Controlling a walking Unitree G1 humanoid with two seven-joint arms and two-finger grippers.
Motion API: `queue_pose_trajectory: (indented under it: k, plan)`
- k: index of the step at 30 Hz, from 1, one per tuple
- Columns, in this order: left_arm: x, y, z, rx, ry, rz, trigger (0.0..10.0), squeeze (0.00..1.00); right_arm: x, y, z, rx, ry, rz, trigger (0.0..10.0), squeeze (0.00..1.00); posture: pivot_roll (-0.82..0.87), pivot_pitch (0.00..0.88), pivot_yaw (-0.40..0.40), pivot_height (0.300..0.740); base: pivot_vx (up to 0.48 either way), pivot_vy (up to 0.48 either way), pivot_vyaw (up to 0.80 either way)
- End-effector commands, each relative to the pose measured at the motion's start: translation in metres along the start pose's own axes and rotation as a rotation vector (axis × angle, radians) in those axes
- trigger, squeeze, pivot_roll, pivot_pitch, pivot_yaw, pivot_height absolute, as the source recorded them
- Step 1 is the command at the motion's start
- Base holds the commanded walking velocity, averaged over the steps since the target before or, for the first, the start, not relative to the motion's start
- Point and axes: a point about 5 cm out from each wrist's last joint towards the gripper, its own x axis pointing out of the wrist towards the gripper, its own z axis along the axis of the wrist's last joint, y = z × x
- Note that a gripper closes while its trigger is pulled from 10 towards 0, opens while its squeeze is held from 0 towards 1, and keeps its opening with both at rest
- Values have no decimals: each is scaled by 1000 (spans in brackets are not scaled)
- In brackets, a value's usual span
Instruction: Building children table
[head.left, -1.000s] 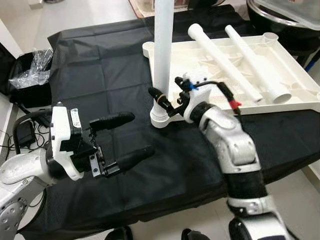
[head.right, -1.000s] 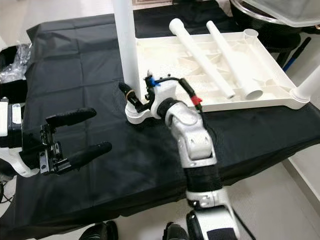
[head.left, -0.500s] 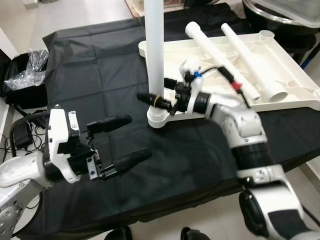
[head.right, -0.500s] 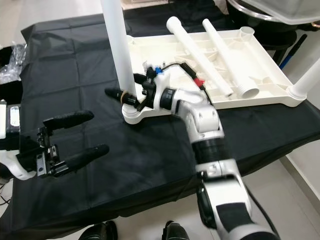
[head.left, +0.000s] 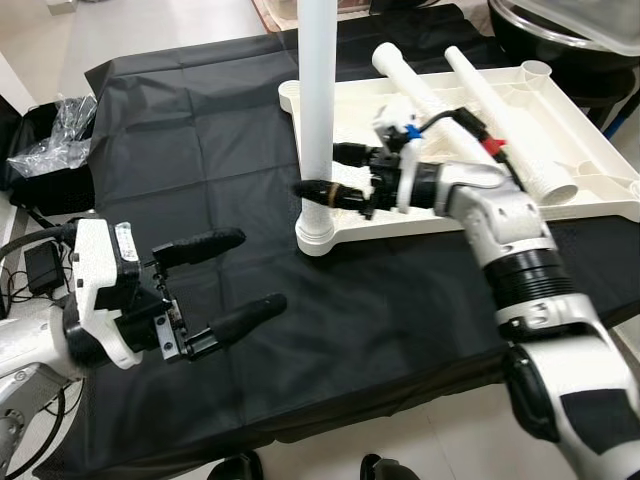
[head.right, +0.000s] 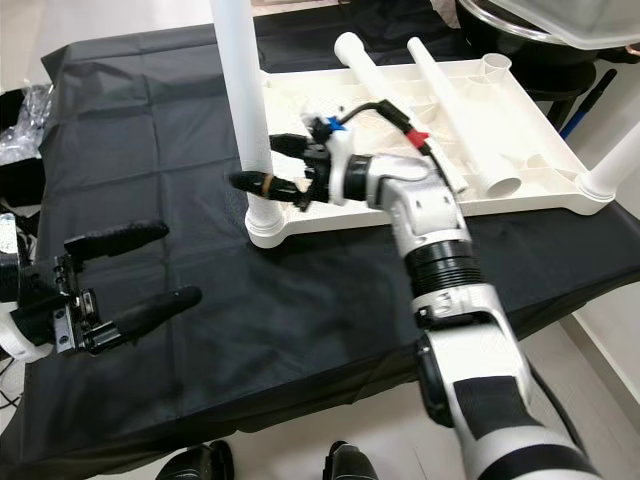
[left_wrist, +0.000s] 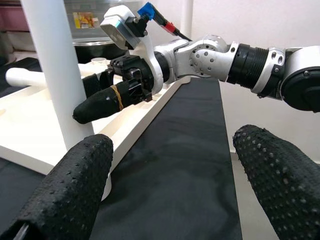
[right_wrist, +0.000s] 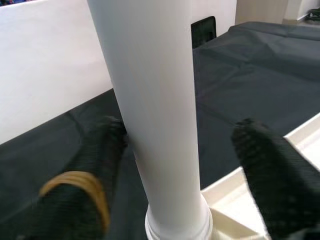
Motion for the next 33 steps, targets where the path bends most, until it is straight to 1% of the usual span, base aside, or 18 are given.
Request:
queue_pose_trajectory:
  k: [1, 3, 4, 9, 14, 16, 18, 19, 20, 21, 22, 24, 25, 27, 29, 31, 33]
  plan:
    - [-2, -2, 2, 10, 12, -7, 10000, 0, 3, 1, 5, -28, -4, 25, 1373, 0, 47, 231, -40, 740, 0, 0, 0]
    - [-2, -2, 2, 10, 12, -7, 10000, 0, 3, 1, 5, -28, -4, 25, 1373, 0, 47, 231, -40, 740, 0, 0, 0]
    - [-1, -3, 2, 11, 10, -9, 10000, 0, 4, 2, 6, -31, -8, 33, 0, 0, 47, 227, -37, 740, 0, 0, 0]
    - [1, -3, 2, 13, 4, -11, 10000, 0, 6, 5, 7, -35, -24, 45, 0, 0, 45, 222, -37, 740, 0, 0, 0]
    - [1, -3, 2, 13, 1, -13, 10000, 0, 8, 9, 4, -24, -32, 55, 0, 0, 42, 218, -37, 740, 0, 0, 0]
    - [2, -3, 2, 11, -3, -15, 10000, 0, 14, 14, -2, -19, -44, 13, 0, 0, 40, 212, -38, 740, 0, 0, 0]
    - [3, -3, 2, 11, -3, -16, 10000, 0, 17, 17, -3, -15, -52, -1, 0, 0, 41, 211, -36, 740, 0, 0, 0]
    - [3, -3, 1, 10, -5, -17, 10000, 0, 20, 24, -8, -20, -59, -8, 0, 0, 37, 213, -35, 740, 0, 0, 0]
    - [3, -3, 1, 10, -5, -17, 10000, 0, 20, 24, -8, -20, -59, -8, 0, 0, 37, 213, -35, 740, 0, 0, 0]
    - [4, -3, 1, 9, -6, -18, 10000, 0, 22, 29, -10, -24, -64, -8, 0, 0, 37, 213, -35, 740, 0, 0, 0]
    - [4, -2, 1, 9, -8, -18, 10000, 0, 22, 33, -12, -9, -76, -4, 10000, 0, 41, 212, -31, 740, 0, 0, 0]
    - [5, -2, 1, 8, -9, -18, 10000, 0, 22, 35, -13, 2, -85, -1, 10000, 0, 41, 212, -31, 740, 0, 0, 0]
    - [6, -2, 1, 6, -11, -21, 10000, 0, 19, 36, -13, -17, -86, 6, 10000, 1000, 39, 212, -29, 740, 0, 0, 0]
    - [7, -3, 0, 4, -14, -25, 10000, 0, 14, 30, -9, -48, -94, -15, 10000, 1000, 39, 211, -33, 740, 0, 0, 0]
    - [7, -3, 0, 3, -14, -26, 10000, 0, 12, 29, -8, -56, -97, -24, 10000, 1000, 39, 211, -33, 740, 0, 0, 0]
    - [7, -4, 0, 0, -15, -27, 10000, 0, 14, 20, 2, -92, -102, -59, 10000, 1000, 39, 218, -43, 740, 0, 0, 0]
    - [7, -5, 0, -2, -15, -28, 10000, 0, 17, 15, 10, -123, -106, -81, 10000, 1000, 44, 219, -45, 740, 0, 0, 0]
